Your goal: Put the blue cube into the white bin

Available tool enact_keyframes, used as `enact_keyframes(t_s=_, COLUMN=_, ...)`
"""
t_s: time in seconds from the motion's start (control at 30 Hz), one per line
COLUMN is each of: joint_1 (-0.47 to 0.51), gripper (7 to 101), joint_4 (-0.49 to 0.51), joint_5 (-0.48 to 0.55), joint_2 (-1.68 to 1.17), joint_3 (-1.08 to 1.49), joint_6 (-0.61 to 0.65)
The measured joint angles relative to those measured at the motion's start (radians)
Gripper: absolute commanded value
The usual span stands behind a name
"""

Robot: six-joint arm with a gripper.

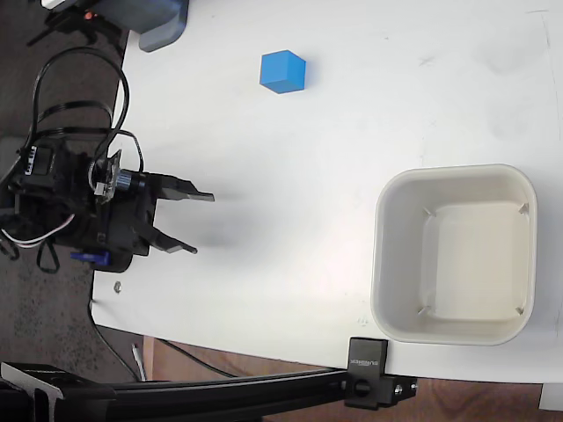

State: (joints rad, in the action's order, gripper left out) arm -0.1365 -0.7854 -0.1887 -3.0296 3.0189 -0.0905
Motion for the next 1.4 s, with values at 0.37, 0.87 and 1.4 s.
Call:
enact_keyframes(t_s=0.37, joint_1=0.000, gripper=100.3, joint_4=0.000, joint_5=-0.003, joint_2=0.000, joint_3=0.000, joint_6=-0.003)
enact_keyframes(t_s=0.87, joint_1=0.003, gripper=100.3, joint_4=0.000, joint_5=-0.020, joint_2=0.000, joint_3=0.000, joint_6=-0.021)
enact_keyframes(t_s=1.4, joint_1=-0.101, gripper=100.3, joint_4=-0.117, joint_5=-0.052, joint_2=0.568, joint_3=-0.555, joint_6=-0.098)
